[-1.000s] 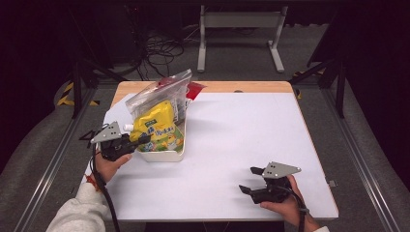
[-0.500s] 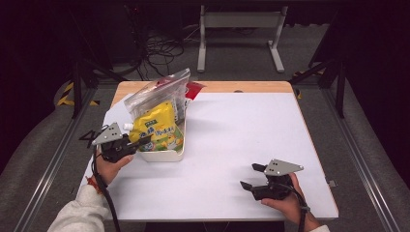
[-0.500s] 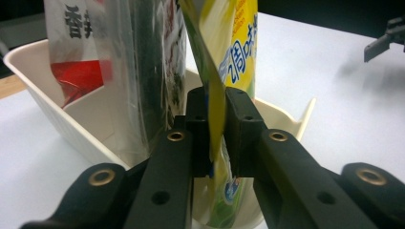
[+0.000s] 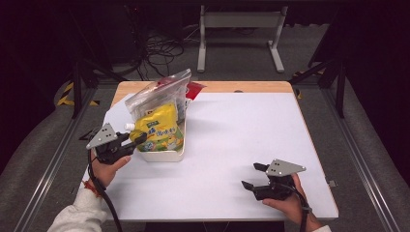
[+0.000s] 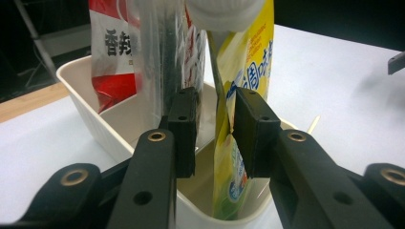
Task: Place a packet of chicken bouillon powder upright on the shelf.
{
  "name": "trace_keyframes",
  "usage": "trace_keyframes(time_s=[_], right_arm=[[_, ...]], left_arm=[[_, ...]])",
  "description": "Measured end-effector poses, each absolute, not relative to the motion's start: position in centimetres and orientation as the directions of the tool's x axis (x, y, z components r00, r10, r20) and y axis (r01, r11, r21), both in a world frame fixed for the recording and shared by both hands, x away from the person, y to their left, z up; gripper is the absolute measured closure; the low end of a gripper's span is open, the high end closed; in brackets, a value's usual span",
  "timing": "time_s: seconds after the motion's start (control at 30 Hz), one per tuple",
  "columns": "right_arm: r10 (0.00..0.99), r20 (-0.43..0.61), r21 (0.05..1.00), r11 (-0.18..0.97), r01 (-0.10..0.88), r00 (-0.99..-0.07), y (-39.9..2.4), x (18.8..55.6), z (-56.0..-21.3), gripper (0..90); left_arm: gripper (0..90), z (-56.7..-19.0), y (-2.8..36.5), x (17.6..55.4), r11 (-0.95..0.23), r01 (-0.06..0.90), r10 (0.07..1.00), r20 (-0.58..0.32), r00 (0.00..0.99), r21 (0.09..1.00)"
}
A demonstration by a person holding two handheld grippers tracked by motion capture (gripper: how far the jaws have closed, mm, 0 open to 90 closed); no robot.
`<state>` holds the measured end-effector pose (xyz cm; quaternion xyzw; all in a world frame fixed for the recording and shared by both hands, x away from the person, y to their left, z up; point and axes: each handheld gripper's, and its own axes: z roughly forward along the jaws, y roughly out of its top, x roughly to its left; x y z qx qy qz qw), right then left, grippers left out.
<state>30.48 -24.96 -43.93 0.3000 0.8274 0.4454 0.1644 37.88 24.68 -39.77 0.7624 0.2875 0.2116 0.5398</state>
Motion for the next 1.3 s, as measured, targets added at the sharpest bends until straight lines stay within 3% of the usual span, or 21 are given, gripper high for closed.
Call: trace_keyframes(time_s=[0.23, 0.57, 1.07, 1.3], right_arm=[[0.644, -0.006, 0.838, 0.420, 0.348, -0.765, -25.1, 30.4, -43.8, 23.3], [0.650, -0.010, 0.845, 0.412, 0.341, -0.760, -25.3, 30.4, -43.6, 23.1], [0.661, -0.017, 0.852, 0.402, 0.335, -0.750, -25.7, 30.3, -43.2, 22.5], [0.664, -0.023, 0.851, 0.406, 0.334, -0.747, -25.9, 30.3, -43.2, 22.5]], left_arm=[[64.7, -39.1, 25.7, 36.1, -0.186, 0.191, 0.722, 0.003, 0.692, 0.964], [61.1, -38.5, 25.9, 34.1, -0.190, 0.154, 0.733, 0.036, 0.679, 0.970], [37.1, -39.3, 24.7, 32.1, -0.244, 0.191, 0.731, 0.051, 0.680, 0.951], [37.4, -40.2, 24.7, 30.6, -0.301, 0.221, 0.719, 0.069, 0.692, 0.928]])
